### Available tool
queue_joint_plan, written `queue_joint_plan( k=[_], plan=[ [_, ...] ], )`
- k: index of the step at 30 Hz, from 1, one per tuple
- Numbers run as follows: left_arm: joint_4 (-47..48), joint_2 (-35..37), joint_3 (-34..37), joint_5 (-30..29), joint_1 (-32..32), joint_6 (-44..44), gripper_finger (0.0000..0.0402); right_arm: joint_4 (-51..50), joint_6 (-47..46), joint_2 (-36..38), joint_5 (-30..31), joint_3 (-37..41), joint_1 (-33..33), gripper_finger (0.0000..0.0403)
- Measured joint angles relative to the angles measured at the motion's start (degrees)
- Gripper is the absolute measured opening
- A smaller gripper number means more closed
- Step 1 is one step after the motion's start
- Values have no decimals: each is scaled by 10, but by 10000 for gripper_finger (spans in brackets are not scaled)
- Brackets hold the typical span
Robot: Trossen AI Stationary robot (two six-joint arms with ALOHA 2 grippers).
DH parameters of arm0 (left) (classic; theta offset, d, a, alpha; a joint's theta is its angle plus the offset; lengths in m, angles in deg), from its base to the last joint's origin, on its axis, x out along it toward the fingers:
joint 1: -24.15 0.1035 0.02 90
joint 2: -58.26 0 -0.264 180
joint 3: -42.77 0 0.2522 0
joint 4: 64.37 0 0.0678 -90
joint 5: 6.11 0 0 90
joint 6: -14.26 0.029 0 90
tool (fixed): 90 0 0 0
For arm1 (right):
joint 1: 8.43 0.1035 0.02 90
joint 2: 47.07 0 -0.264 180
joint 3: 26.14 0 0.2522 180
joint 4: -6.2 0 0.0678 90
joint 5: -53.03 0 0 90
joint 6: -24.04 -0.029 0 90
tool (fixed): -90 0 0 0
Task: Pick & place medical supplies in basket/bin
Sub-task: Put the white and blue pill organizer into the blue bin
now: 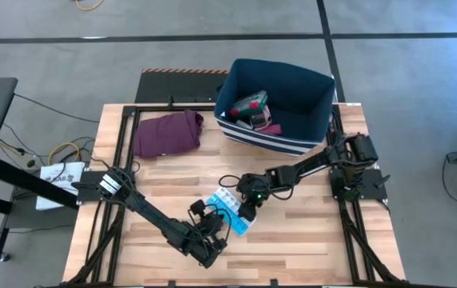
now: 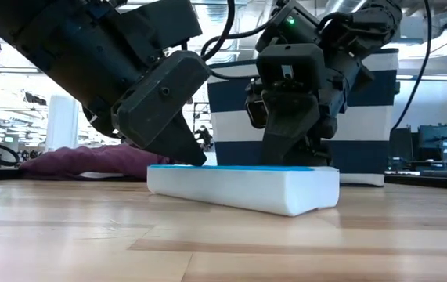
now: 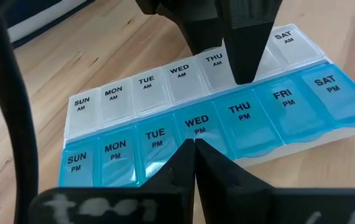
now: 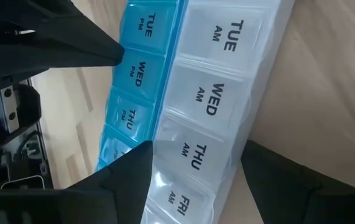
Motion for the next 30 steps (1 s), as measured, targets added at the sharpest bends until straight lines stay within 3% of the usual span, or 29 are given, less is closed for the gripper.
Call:
queue_joint_plan(
  k=[12, 17, 20, 30],
  plan=[
    [3, 0, 1, -1, -15, -14, 0, 47, -41, 0, -7, 1, 19, 233],
    [6, -13, 4, 33, -16, -20, 0, 110, -59, -4, -10, -2, 31, 232],
    [-1, -28, 2, 21, -16, -23, 0, 139, -59, -5, -6, -2, 35, 232],
    [-8, -36, -14, -4, -11, -12, 0, 97, -39, -13, 21, -19, 29, 212]
  ],
)
